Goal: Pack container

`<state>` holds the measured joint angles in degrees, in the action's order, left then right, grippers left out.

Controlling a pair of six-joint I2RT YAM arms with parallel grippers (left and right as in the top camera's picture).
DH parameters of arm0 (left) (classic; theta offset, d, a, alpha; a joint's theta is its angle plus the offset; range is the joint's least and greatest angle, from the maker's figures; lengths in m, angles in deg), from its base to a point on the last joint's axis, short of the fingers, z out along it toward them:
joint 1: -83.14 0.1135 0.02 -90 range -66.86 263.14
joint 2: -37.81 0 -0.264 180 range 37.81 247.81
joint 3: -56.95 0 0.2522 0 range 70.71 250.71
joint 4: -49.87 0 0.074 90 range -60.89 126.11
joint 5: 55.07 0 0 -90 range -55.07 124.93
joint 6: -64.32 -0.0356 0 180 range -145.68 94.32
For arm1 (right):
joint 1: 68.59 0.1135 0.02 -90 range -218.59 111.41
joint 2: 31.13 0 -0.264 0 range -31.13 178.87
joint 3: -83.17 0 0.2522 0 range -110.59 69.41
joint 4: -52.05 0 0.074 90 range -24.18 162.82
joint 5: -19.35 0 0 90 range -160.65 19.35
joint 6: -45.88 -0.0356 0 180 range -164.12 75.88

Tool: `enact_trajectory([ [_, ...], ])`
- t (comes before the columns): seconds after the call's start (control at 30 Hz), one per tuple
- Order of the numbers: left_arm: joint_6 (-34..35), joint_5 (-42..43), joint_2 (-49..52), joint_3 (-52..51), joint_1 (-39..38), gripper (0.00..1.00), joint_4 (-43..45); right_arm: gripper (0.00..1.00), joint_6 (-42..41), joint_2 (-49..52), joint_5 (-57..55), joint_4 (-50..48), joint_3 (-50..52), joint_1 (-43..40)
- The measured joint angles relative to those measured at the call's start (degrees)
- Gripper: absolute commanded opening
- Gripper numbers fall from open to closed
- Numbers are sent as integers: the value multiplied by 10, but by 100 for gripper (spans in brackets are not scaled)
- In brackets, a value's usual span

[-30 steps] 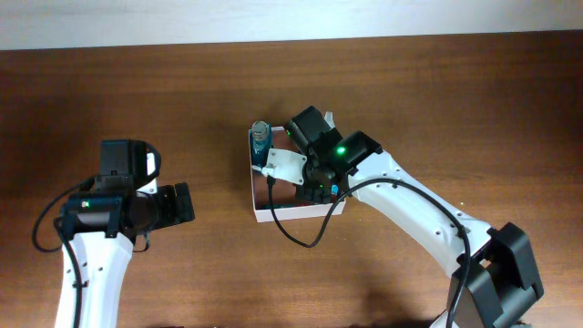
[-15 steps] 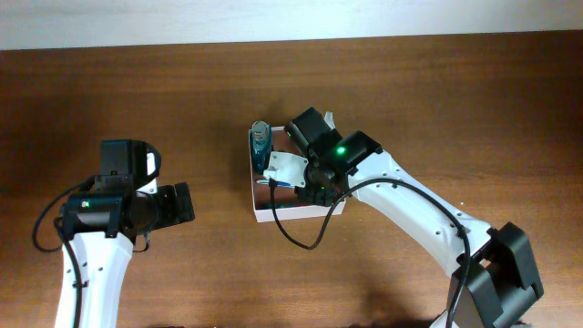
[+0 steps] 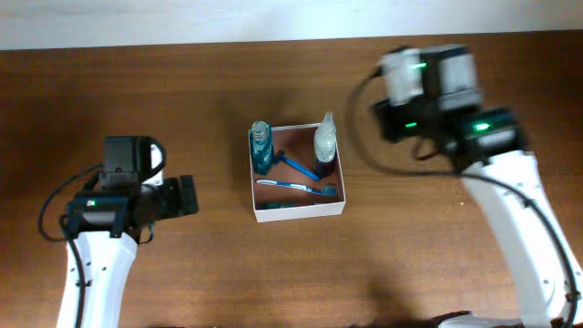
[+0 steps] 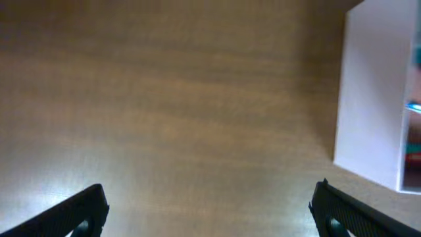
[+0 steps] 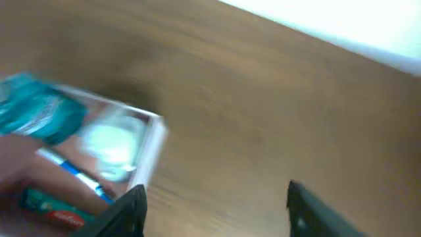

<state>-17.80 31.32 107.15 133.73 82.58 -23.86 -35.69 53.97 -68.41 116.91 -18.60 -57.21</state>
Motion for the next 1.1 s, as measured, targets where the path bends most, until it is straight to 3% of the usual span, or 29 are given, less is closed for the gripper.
enact_trajectory([
  [0.23,-32,0,63,0,-42,99,94,99,-54,17,24,44,1,-133],
  [0.57,-38,5,68,0,-26,99,54,99,-68,3,45,96,13,-176],
  [0.83,-38,18,-142,-11,-26,99,57,99,-76,-210,29,35,181,-176],
  [1.1,-30,39,-384,-120,-26,99,49,99,-91,-485,25,40,374,-176],
])
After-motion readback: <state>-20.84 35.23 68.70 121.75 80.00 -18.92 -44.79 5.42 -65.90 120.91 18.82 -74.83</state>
